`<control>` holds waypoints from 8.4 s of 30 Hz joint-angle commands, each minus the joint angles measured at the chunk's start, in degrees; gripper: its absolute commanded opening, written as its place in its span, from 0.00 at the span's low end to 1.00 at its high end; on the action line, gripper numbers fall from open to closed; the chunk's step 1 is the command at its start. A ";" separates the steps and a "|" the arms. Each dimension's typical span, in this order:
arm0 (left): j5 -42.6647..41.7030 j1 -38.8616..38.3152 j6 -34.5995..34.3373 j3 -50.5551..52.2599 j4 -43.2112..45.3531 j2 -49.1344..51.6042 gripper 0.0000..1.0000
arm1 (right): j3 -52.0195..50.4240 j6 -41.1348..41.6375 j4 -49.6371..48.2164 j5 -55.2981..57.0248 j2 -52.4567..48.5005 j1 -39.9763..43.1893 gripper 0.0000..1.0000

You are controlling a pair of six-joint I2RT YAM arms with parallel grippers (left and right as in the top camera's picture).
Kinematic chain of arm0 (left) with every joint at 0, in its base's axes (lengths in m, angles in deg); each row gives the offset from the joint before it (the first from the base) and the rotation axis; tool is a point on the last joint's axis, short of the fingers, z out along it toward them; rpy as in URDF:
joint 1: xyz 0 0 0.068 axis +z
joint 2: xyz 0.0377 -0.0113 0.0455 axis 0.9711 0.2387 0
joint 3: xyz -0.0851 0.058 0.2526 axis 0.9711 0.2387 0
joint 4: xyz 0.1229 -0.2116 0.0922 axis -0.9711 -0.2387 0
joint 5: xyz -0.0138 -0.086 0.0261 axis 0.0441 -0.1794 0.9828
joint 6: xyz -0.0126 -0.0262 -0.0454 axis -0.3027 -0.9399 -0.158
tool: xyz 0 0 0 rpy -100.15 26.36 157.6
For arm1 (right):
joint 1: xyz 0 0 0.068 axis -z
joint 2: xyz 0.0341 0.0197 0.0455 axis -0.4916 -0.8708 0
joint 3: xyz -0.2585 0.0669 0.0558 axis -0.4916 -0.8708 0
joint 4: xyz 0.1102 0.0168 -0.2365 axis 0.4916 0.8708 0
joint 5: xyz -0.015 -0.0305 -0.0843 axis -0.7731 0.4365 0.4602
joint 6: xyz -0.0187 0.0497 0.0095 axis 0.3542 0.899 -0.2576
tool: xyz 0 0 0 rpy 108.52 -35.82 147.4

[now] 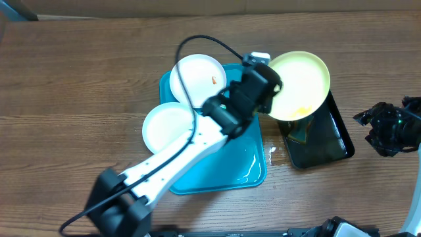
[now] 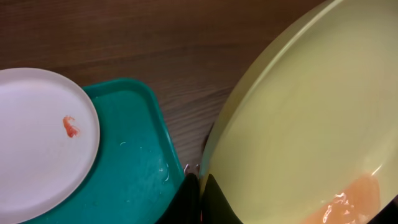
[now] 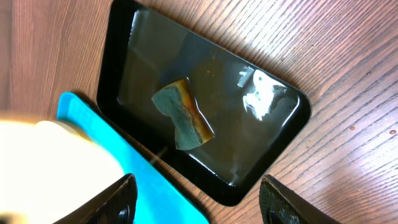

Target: Clean dirty plates on tray and stack at the side

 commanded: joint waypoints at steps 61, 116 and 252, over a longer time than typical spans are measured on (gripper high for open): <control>45.70 -15.06 39.12 -2.58 23.91 8.26 0.04 | 1.25 -0.92 0.61 -0.85 0.33 0.15 0.64; -4.72 74.77 -0.44 21.75 -18.95 -12.85 0.04 | 1.25 -10.14 1.09 -1.88 0.33 -12.39 0.66; -19.58 49.72 16.09 24.70 -25.42 -6.60 0.54 | -8.13 -1.07 -12.83 9.90 5.18 -42.21 0.56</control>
